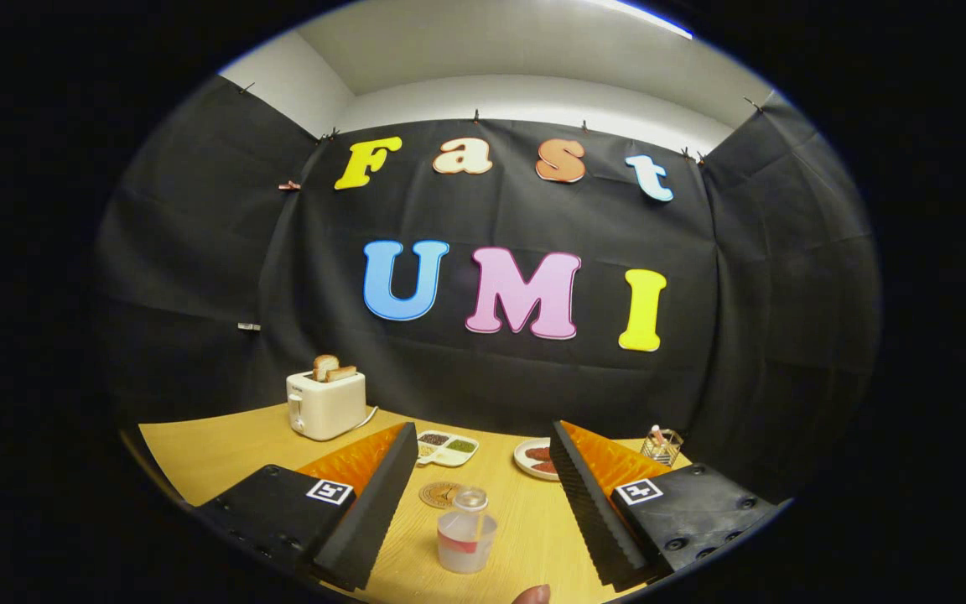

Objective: Take the bottle from table, then pour the juice into the cup, finally place the bottle on the coaster

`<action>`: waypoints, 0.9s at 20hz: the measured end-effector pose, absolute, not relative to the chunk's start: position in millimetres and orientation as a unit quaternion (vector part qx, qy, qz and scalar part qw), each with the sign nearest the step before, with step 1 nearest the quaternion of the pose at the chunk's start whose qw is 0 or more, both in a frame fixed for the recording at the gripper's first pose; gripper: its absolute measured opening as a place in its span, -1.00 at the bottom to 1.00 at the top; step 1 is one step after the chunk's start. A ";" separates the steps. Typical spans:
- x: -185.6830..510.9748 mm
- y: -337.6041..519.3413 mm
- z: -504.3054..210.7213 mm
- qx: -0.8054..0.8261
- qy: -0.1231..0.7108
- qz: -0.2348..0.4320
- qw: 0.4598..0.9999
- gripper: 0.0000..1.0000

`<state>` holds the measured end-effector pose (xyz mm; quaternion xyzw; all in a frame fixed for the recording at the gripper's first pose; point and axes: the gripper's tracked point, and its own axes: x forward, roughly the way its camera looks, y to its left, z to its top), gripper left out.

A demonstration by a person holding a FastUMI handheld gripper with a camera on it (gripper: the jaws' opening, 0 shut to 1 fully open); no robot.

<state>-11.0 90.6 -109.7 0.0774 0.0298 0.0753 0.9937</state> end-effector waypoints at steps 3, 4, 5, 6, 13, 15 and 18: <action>-6.7 104.8 -142.2 0.067 0.046 0.082 0.993 0.95; -5.5 108.9 -154.7 0.067 0.051 0.085 0.993 0.95; -4.2 112.9 -167.3 0.068 0.057 0.087 0.992 0.95; -2.7 116.4 -181.0 0.068 0.063 0.087 0.992 0.95; 6.8 124.4 -256.0 0.067 0.103 0.070 0.990 0.95; 13.3 126.7 -273.4 0.069 0.116 0.068 0.989 0.95; 23.9 123.8 -283.9 0.074 0.129 0.057 0.987 0.62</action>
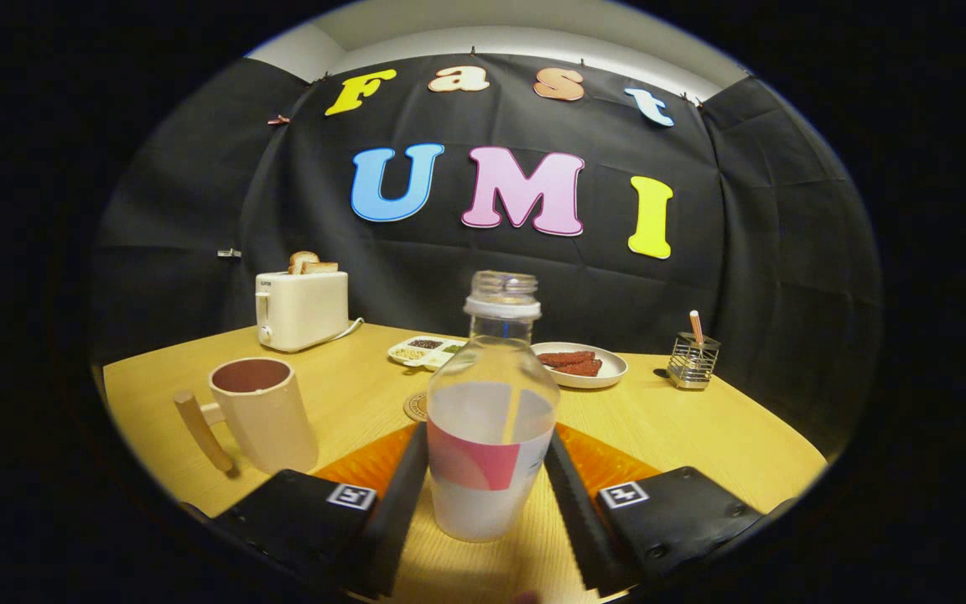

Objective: Take the bottle from table, then pour the juice into the cup, finally place the bottle on the coaster

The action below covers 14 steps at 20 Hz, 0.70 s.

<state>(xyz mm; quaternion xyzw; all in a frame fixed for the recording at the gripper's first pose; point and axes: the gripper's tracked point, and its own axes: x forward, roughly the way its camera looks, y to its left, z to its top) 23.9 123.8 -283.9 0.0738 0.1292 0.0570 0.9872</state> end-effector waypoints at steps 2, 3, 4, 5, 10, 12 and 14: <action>26.8 126.3 -277.1 0.062 0.129 0.057 0.988 0.54; 29.7 124.4 -270.8 0.054 0.122 0.056 0.989 0.52; 33.1 122.9 -262.0 0.050 0.113 0.056 0.991 0.51; 36.2 120.4 -252.1 0.051 0.105 0.053 0.992 0.51; 43.4 116.4 -206.8 0.051 0.096 0.054 0.993 0.49; 43.5 114.3 -186.7 0.037 0.090 0.057 0.994 0.48; 42.9 109.3 -166.8 0.016 0.085 0.061 0.994 0.48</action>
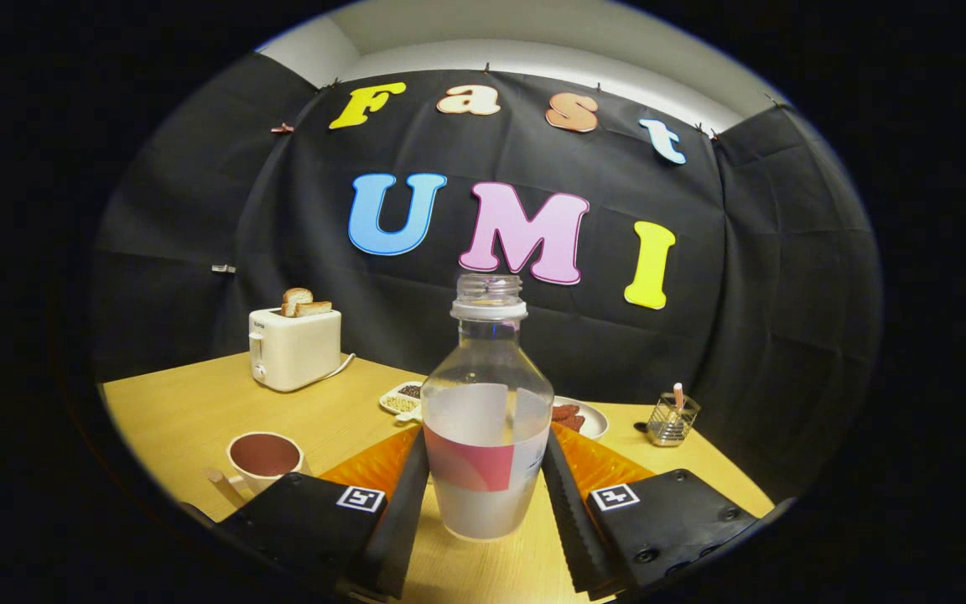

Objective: Take the bottle from table, then pour the juice into the cup, finally place the bottle on the coaster

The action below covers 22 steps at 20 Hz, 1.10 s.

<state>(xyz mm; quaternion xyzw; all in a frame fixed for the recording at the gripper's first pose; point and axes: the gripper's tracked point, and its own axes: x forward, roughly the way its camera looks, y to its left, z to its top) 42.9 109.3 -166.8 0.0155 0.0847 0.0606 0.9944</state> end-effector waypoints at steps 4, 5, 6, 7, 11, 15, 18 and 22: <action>42.5 94.5 -135.6 -0.046 0.083 0.052 0.994 0.48; 42.2 90.8 -129.5 -0.062 0.083 0.046 0.994 0.48; 43.1 88.3 -124.0 -0.076 0.083 0.041 0.993 0.47; 42.7 85.9 -121.3 -0.090 0.084 0.036 0.992 0.47; 39.5 81.5 -119.0 -0.162 0.101 0.012 0.982 0.47; 35.4 94.4 -120.4 -0.235 0.103 0.024 0.966 0.46; 36.5 104.2 -121.9 -0.289 0.101 0.036 0.951 0.46; 35.9 123.4 -121.7 -0.373 0.088 0.059 0.922 0.46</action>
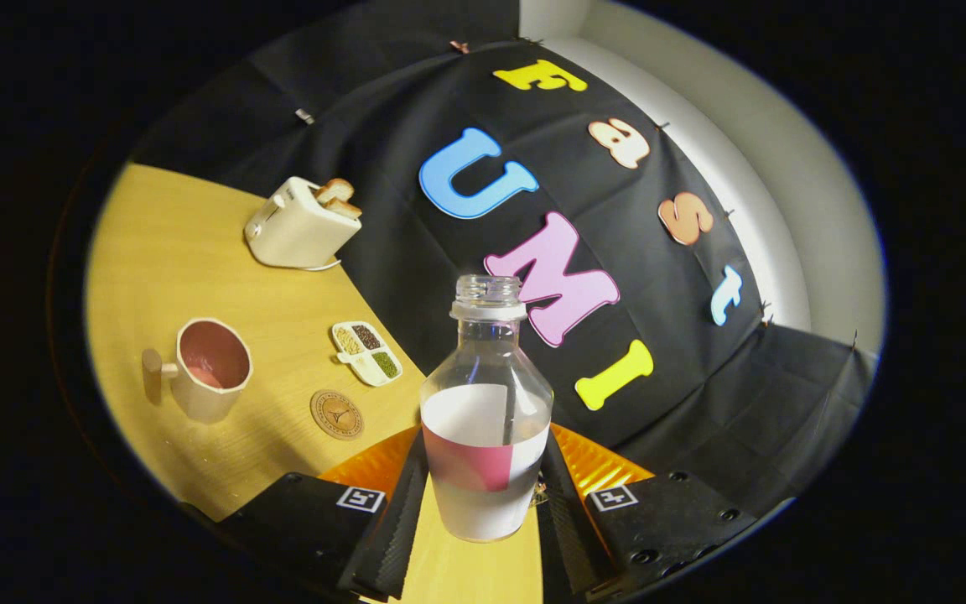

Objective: Take the bottle from table, then pour the juice into the cup, finally place the bottle on the coaster

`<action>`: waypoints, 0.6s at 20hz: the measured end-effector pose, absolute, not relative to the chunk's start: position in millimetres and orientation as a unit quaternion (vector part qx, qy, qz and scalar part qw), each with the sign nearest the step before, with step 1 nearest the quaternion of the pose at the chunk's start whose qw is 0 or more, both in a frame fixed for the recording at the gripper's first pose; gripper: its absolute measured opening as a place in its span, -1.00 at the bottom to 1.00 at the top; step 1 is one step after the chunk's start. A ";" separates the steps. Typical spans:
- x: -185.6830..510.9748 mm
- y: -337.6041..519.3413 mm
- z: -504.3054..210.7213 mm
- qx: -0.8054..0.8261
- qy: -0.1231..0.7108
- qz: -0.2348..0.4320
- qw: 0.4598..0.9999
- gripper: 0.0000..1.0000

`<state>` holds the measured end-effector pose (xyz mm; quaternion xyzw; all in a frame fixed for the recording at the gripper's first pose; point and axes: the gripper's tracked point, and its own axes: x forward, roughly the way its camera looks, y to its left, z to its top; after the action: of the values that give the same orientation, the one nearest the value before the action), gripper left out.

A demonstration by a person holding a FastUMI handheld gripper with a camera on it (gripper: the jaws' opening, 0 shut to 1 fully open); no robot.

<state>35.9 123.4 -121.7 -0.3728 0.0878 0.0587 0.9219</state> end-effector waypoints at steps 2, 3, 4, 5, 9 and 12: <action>32.9 133.4 -120.8 -0.416 0.081 0.073 0.903 0.46; 33.6 142.1 -121.4 -0.437 0.076 0.082 0.892 0.46; 33.9 149.6 -122.2 -0.458 0.069 0.090 0.882 0.46; 35.0 158.3 -124.0 -0.478 0.063 0.097 0.871 0.46; 38.2 174.9 -137.2 -0.538 0.067 0.108 0.833 0.46; 39.2 182.4 -143.9 -0.560 0.079 0.108 0.818 0.46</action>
<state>39.2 182.4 -143.9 -0.5601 0.0786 0.1081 0.8176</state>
